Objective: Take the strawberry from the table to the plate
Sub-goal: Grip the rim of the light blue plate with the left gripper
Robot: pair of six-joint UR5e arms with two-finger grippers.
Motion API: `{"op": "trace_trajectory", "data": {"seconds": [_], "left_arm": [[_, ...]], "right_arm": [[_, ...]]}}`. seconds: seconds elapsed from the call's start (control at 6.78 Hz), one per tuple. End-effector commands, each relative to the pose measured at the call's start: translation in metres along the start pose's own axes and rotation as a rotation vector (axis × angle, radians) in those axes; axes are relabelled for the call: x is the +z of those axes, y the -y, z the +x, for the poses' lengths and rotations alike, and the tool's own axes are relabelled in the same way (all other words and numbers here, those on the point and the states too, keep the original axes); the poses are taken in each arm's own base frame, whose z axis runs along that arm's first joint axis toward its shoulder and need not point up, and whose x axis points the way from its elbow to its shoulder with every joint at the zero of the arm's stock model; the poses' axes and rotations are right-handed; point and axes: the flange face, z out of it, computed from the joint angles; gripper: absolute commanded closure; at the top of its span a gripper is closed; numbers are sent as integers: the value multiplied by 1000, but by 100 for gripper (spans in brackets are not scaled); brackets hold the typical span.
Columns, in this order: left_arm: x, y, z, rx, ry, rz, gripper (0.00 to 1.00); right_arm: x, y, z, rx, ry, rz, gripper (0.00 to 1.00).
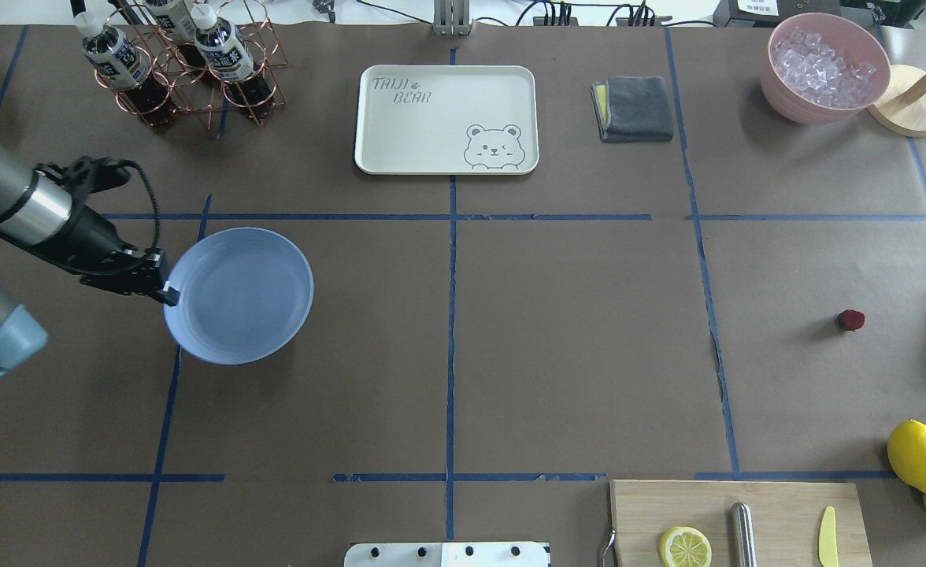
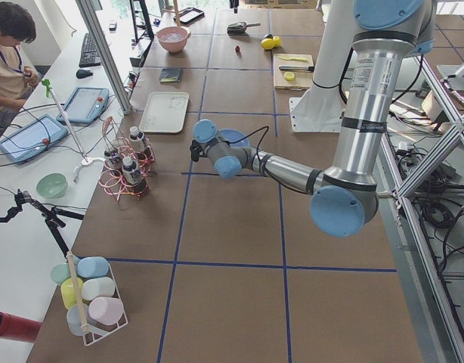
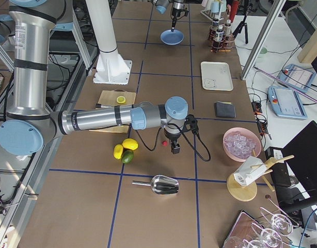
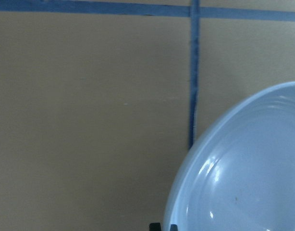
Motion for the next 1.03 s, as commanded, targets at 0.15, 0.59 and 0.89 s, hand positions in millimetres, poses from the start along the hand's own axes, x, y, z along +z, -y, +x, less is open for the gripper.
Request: {"op": "trace_trajectory", "data": {"seconds": [0.15, 0.59, 0.89], "left_arm": [[112, -28, 181, -140, -19, 12, 100], [137, -39, 193, -119, -1, 61, 100], [140, -40, 193, -117, 1, 58, 100]], "right_arm": [[1, 0, -1, 1, 18, 0, 0], [6, 3, -11, -31, 22, -2, 0], [6, 9, -22, 20, 24, 21, 0]]}}
